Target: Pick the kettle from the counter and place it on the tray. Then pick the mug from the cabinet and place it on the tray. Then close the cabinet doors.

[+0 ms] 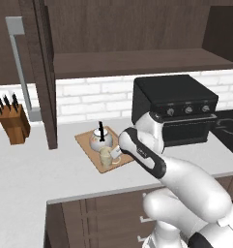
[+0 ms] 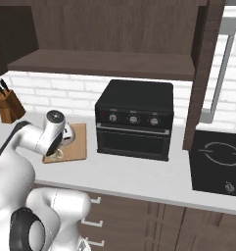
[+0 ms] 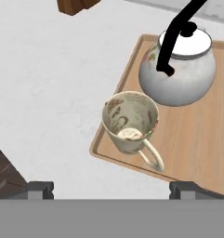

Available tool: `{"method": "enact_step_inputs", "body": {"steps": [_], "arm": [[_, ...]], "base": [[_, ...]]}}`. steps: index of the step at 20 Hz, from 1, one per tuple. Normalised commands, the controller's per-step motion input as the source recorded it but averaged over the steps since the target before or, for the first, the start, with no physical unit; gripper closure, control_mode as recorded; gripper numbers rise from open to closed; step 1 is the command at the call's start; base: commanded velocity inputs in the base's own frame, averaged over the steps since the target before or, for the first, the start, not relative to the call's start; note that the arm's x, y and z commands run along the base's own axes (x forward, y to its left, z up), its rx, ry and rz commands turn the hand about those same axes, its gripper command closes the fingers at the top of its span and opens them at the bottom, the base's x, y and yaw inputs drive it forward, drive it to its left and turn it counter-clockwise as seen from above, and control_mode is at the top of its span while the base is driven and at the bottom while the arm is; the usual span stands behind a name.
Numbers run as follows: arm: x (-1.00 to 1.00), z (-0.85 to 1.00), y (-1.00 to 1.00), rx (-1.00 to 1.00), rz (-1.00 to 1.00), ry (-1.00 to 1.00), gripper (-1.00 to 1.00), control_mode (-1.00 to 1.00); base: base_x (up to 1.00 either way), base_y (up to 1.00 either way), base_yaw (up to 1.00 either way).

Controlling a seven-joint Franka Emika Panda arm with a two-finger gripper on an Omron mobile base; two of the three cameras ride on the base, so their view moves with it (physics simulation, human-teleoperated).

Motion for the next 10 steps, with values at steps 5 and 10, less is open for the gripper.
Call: {"method": "enact_step_inputs", "body": {"steps": [5,10], "arm": [[-0.03,0.02,0.00,0.00,0.00,0.00,-1.00,-1.00],[-0.29,0.30,-0.02,0.00,-0.03,0.00,-1.00,-1.00]], "base": [[0.00,0.00,0.00],[0.00,0.00,0.00]]}}
